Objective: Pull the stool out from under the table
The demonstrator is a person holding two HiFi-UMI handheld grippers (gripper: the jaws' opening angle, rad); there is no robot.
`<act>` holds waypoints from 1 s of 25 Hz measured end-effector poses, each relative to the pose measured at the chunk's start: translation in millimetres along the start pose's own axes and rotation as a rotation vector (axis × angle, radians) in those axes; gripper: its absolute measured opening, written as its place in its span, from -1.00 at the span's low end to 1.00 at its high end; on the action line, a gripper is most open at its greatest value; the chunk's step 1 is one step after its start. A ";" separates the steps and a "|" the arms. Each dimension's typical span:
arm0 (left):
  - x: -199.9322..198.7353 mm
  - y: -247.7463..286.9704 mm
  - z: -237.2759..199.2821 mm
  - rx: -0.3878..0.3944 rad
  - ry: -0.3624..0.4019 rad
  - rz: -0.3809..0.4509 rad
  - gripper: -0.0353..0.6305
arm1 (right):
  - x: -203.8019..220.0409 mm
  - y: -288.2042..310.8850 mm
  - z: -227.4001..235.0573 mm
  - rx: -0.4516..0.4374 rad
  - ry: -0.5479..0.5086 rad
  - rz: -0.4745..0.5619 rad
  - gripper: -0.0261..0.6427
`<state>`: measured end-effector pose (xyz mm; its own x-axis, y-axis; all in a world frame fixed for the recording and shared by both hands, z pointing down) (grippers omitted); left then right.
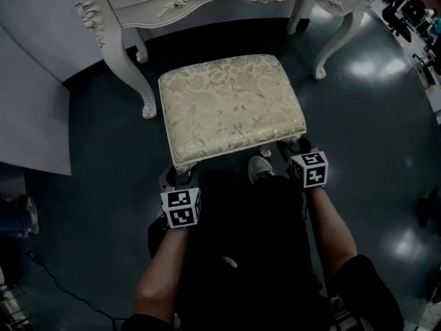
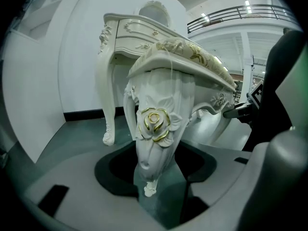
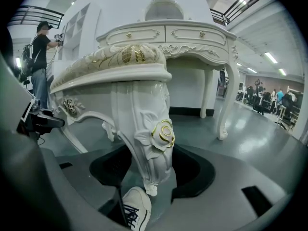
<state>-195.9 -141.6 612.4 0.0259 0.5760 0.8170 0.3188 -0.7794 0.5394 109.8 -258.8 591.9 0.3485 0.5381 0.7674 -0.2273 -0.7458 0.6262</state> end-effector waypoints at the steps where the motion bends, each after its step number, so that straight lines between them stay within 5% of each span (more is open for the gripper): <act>1: 0.6 -0.1 0.1 0.001 -0.001 0.001 -0.17 | 0.6 -0.3 -0.2 0.003 0.002 -0.002 -0.09; 12: -1.7 2.0 -2.5 0.001 -0.029 0.006 -0.17 | 0.1 -0.7 -1.3 0.015 0.010 -0.007 -0.09; 21: -1.5 -21.6 3.5 -0.028 -0.147 0.033 -0.16 | -9.3 -37.3 0.8 0.026 0.040 0.018 -0.09; 23: -7.2 -35.5 9.6 -0.027 -0.200 0.062 -0.16 | -18.8 -54.3 5.4 0.054 0.029 0.014 -0.32; 25: -19.5 -51.6 15.1 -0.024 -0.211 0.086 -0.24 | -31.0 -72.4 11.2 0.084 0.013 0.013 -0.82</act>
<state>-198.5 -108.9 565.6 0.2509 0.5440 0.8007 0.2845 -0.8321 0.4761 125.7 -225.9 521.2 0.3339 0.5326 0.7777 -0.1545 -0.7830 0.6025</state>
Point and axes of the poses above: the fingertips, and each gripper's own axes: y forward along the fingers, z to its right, x out of its underside, the point moved 1 cm from there along -y, backward along the fingers, and after that the axes turned 11 degrees about x, right-handed, at the moved point
